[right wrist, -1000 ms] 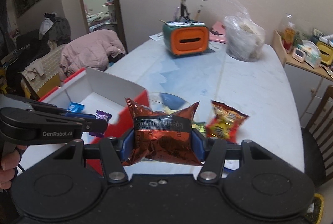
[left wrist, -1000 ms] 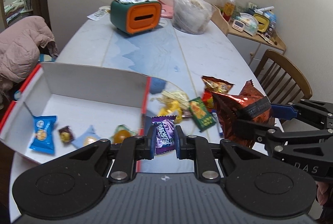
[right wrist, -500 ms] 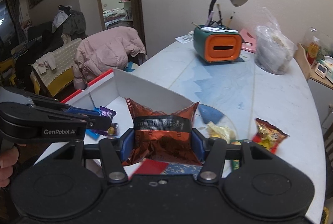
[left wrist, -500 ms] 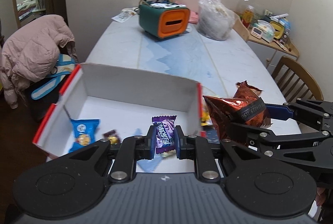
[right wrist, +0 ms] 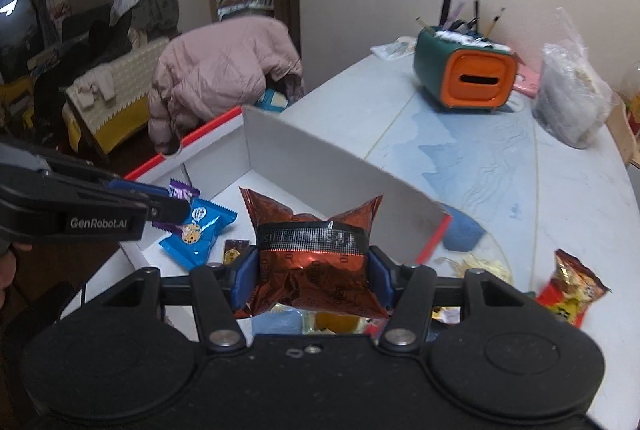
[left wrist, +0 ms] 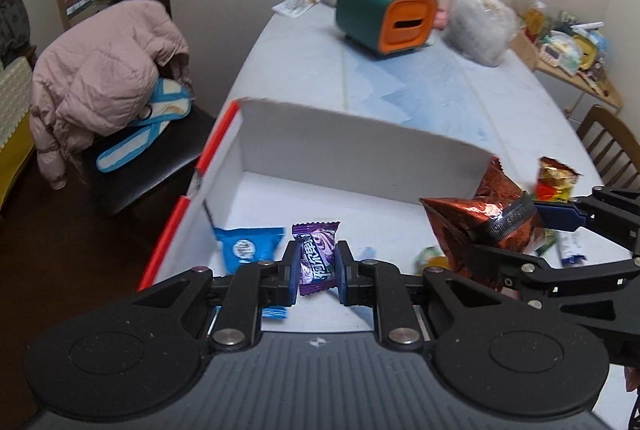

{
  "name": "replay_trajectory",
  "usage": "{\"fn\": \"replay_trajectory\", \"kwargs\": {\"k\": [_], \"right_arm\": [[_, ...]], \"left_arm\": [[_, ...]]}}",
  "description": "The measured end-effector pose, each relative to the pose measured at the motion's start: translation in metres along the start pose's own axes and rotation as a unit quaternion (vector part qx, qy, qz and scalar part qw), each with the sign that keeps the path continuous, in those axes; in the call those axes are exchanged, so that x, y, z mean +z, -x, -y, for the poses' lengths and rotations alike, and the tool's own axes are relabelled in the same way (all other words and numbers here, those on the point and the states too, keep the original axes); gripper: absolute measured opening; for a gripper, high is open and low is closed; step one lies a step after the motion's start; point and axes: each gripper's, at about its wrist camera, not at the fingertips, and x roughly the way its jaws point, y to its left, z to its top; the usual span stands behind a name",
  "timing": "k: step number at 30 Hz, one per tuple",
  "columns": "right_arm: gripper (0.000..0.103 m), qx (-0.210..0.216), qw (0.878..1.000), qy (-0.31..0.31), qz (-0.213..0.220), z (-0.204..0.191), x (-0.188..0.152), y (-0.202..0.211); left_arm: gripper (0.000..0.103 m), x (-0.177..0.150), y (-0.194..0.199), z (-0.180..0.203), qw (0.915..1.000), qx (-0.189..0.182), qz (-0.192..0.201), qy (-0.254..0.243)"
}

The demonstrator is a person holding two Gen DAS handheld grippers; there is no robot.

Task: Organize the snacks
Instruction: 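Carry the purple candy and foil bag over into the white box with both tools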

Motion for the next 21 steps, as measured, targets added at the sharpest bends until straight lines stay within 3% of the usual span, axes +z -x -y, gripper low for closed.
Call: {"fn": "replay_trajectory", "kwargs": {"k": [12,21], "right_arm": [[0.056,-0.011,0.998,0.037,-0.054,-0.016,0.003,-0.065],[0.057,-0.001,0.995,0.064,-0.081,-0.030,-0.001,-0.086]], "left_arm": [[0.018,0.006,-0.052,-0.018,0.9986,0.003,-0.049,-0.021],[0.018,-0.001,-0.077,-0.013,0.9951,0.003,-0.087,-0.047]]}}
